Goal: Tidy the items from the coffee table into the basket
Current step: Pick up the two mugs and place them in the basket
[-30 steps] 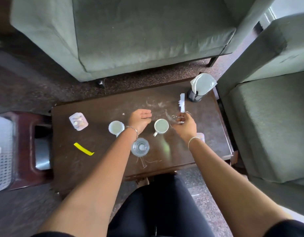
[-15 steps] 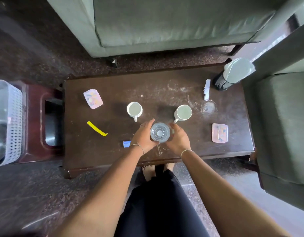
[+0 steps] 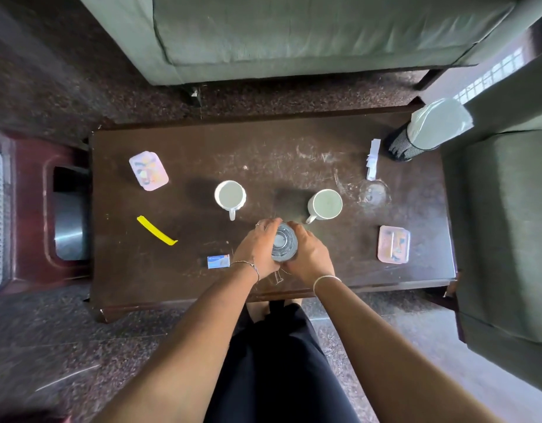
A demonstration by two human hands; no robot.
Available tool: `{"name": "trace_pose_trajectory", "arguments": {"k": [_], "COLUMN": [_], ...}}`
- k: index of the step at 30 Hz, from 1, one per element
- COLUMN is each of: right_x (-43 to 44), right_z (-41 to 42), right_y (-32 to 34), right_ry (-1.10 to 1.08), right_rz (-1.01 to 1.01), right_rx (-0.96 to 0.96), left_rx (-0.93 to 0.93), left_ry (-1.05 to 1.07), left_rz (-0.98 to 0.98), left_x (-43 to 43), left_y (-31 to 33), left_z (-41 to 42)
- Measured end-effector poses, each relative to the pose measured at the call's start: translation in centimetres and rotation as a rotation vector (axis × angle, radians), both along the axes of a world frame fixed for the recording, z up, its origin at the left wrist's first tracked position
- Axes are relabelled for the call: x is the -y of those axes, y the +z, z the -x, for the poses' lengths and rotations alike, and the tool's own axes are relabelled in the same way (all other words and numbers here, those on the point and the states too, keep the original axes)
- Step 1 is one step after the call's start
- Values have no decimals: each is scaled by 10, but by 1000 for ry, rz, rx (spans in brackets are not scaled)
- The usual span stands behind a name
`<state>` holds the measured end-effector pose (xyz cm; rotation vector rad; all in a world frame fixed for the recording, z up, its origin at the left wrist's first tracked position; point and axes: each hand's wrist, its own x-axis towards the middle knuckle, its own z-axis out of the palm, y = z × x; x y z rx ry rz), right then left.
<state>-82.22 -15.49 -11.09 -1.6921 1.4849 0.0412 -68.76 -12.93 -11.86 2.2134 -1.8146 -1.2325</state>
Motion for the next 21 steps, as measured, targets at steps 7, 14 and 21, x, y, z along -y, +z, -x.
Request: {"name": "trace_pose_trajectory", "arguments": {"k": [7,14,21], "right_x": [45,89,101], "right_z": [-10,-12,-8], "right_y": [8,2,-5], "right_ry": [36,166,224], "right_rz": [65,196,243], "right_rx": [48,-41,-110], "left_rx": [5,9,18], "left_ry": [37,82,91], "left_rz": [61,72,32], "left_x": [43,80,88], "left_y": [15,12,3], "left_z": [-11,-16,-13]}}
